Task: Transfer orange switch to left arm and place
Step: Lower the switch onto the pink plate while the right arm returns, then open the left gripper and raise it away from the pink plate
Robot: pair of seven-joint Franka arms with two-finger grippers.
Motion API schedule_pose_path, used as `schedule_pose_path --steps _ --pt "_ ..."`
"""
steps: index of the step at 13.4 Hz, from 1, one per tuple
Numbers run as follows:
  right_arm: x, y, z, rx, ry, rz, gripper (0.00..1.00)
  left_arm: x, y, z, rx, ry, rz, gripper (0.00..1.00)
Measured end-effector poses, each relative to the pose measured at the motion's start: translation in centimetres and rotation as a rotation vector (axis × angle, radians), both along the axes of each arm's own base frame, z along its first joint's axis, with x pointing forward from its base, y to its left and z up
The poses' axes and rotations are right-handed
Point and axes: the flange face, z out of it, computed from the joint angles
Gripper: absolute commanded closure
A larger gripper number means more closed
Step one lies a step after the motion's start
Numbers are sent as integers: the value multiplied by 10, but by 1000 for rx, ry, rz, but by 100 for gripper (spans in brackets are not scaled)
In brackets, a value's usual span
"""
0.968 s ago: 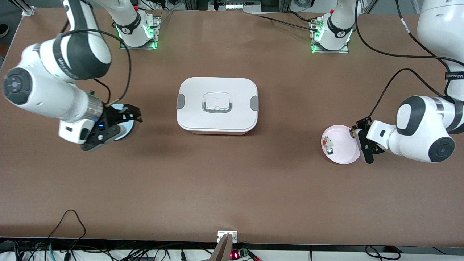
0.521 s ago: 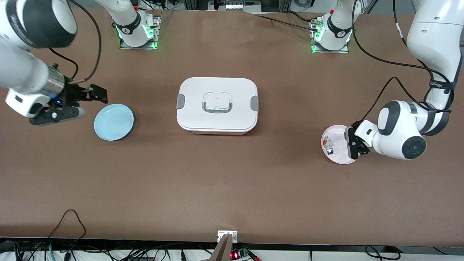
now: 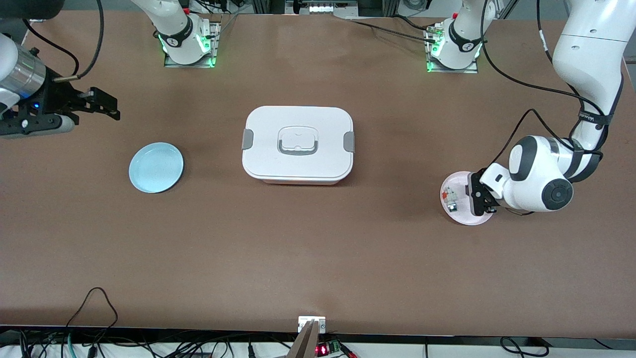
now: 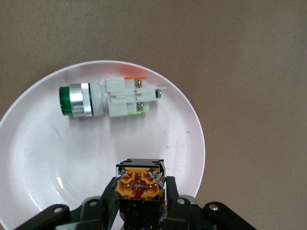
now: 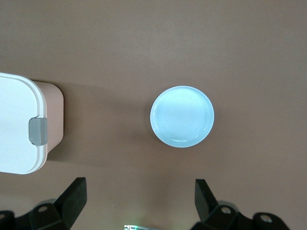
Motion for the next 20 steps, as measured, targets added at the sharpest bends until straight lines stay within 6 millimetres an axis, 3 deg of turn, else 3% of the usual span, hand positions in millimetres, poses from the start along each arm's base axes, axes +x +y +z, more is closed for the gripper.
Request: schedule_pose_path --steps 3,4,5,6,9,11,16,20 --pt "-19 3 5 -46 -9 -50 0 3 -4 -3 -5 -25 -4 68" --pt "-21 4 7 -63 -17 -60 0 3 -5 -6 -7 -31 -3 56" --pt "-21 5 10 -68 -27 -76 0 4 -5 -8 -8 -34 -2 11" --pt "-20 5 12 -69 -36 -92 0 4 -6 -8 -9 -36 -3 0" --pt "-19 6 21 -69 -59 -110 0 8 -8 -3 -11 -50 -7 0" --pt "-18 6 28 -67 -77 -113 0 14 -10 10 -11 -42 -12 0" --pt "-17 6 31 -69 -87 -112 0 31 -22 102 38 82 67 0" --pt "-15 9 37 -62 -103 -107 0 20 -26 203 167 85 305 0"
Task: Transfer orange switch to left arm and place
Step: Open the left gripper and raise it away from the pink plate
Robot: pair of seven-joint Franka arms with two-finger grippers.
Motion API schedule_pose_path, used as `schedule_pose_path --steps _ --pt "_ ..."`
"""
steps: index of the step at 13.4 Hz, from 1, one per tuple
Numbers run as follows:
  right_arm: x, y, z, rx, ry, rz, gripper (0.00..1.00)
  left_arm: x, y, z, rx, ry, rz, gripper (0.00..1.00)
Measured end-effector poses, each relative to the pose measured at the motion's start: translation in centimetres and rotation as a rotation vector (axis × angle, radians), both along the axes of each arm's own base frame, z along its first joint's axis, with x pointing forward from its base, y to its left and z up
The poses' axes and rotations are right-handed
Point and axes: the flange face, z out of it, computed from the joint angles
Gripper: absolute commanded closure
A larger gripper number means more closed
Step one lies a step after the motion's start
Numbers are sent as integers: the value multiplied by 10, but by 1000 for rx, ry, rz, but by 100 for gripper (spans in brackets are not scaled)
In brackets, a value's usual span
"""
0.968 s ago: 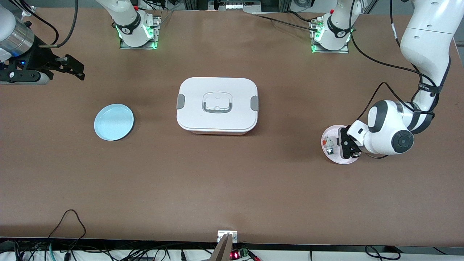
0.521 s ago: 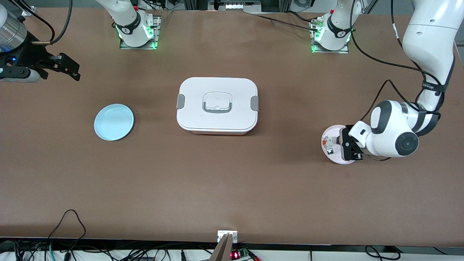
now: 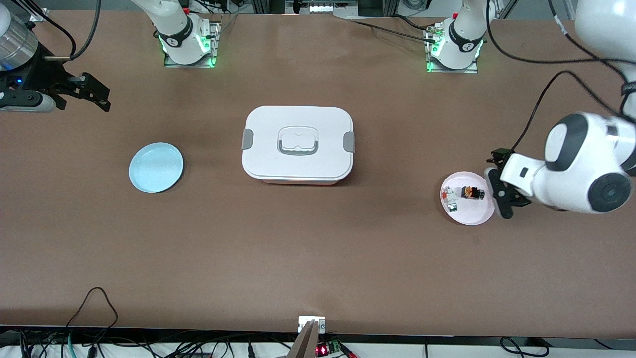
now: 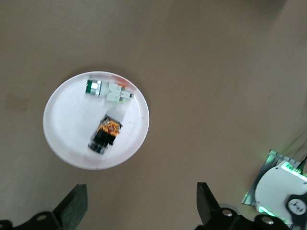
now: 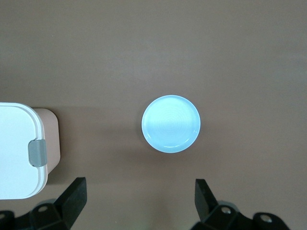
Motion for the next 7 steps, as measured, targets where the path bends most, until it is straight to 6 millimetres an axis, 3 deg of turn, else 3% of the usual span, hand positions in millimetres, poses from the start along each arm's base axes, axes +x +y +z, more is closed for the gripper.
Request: schedule_pose_path --steps 2,4,7 --pt "1 -3 2 9 -4 -8 0 -12 -6 56 75 -67 124 0" --pt "1 1 2 6 -6 -4 0 -31 -18 100 157 -78 268 0" --pt "2 7 2 7 -10 7 0 -40 -15 132 236 -105 454 0"
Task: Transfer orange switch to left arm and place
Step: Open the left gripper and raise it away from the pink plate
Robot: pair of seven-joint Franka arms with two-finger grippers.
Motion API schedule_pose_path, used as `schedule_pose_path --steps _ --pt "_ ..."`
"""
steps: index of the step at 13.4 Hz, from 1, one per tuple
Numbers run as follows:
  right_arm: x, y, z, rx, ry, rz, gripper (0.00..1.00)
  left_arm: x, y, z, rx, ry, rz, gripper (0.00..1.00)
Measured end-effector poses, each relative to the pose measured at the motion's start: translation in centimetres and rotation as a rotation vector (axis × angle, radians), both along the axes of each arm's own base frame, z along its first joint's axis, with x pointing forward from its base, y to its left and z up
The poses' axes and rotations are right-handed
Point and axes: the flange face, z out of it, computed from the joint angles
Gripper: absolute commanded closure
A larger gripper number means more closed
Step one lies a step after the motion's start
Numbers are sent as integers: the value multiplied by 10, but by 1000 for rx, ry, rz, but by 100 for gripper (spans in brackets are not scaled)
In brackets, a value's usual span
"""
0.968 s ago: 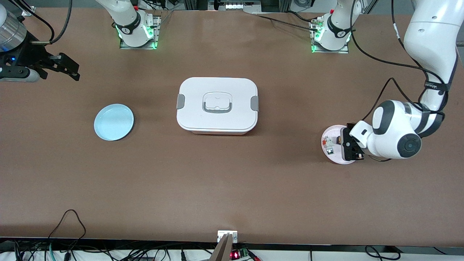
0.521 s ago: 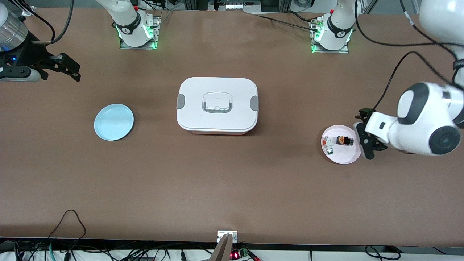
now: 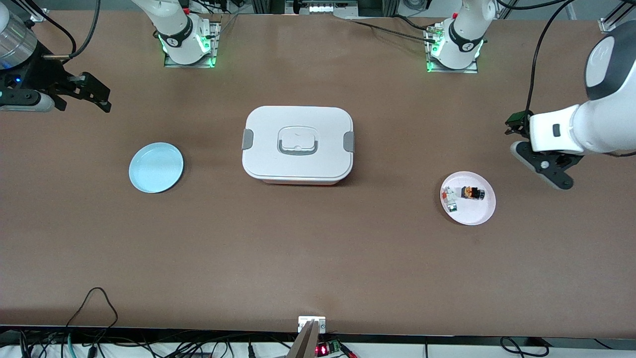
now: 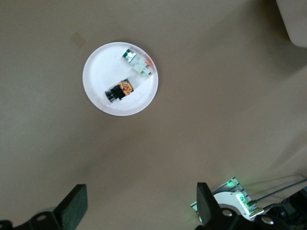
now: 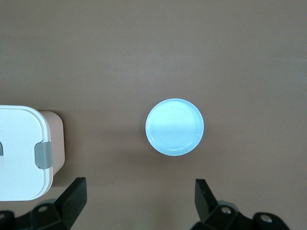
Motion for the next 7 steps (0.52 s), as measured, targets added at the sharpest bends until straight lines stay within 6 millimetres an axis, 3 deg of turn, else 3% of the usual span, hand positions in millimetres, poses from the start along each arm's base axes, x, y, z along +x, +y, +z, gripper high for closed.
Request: schedule_pose_path --steps 4,7 --pt "1 1 0 3 -2 -2 0 -15 -13 36 58 -151 308 0" --pt "1 3 1 4 -5 1 0 -36 -4 43 52 -251 465 0"
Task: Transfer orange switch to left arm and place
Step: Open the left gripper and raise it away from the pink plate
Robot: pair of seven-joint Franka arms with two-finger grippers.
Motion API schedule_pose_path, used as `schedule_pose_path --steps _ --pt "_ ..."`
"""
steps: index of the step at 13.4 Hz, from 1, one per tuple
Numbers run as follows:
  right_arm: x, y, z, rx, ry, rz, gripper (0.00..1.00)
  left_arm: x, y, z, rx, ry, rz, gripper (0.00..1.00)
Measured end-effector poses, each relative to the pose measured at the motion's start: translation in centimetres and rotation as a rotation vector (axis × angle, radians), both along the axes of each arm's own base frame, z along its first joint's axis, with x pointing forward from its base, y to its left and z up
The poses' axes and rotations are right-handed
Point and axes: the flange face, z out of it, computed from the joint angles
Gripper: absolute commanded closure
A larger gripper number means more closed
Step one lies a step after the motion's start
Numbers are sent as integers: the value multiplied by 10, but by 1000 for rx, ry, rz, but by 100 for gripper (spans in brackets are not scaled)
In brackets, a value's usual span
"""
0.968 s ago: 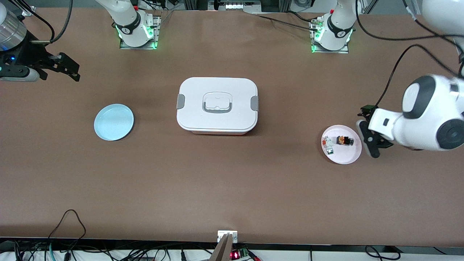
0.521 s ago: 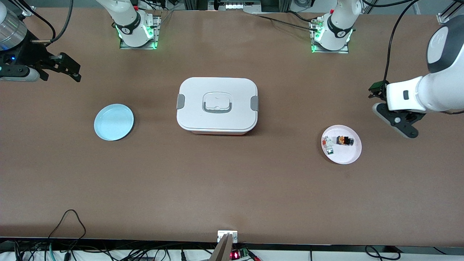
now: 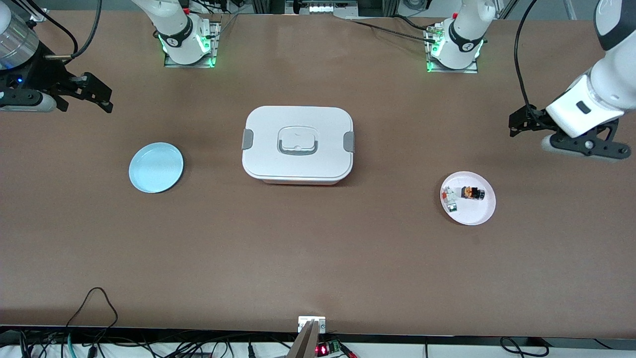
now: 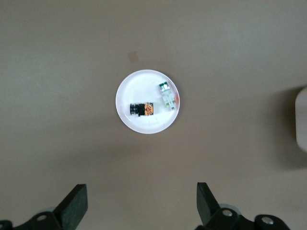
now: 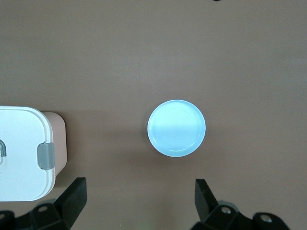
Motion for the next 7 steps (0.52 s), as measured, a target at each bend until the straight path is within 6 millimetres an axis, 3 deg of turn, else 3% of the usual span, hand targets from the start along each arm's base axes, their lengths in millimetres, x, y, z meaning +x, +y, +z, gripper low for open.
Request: schedule_pose_path --steps 3,7 --pt "0 1 1 1 -2 2 0 -19 5 -10 3 12 31 0" --pt "0 1 1 1 -3 2 0 -21 0 -12 4 18 25 0"
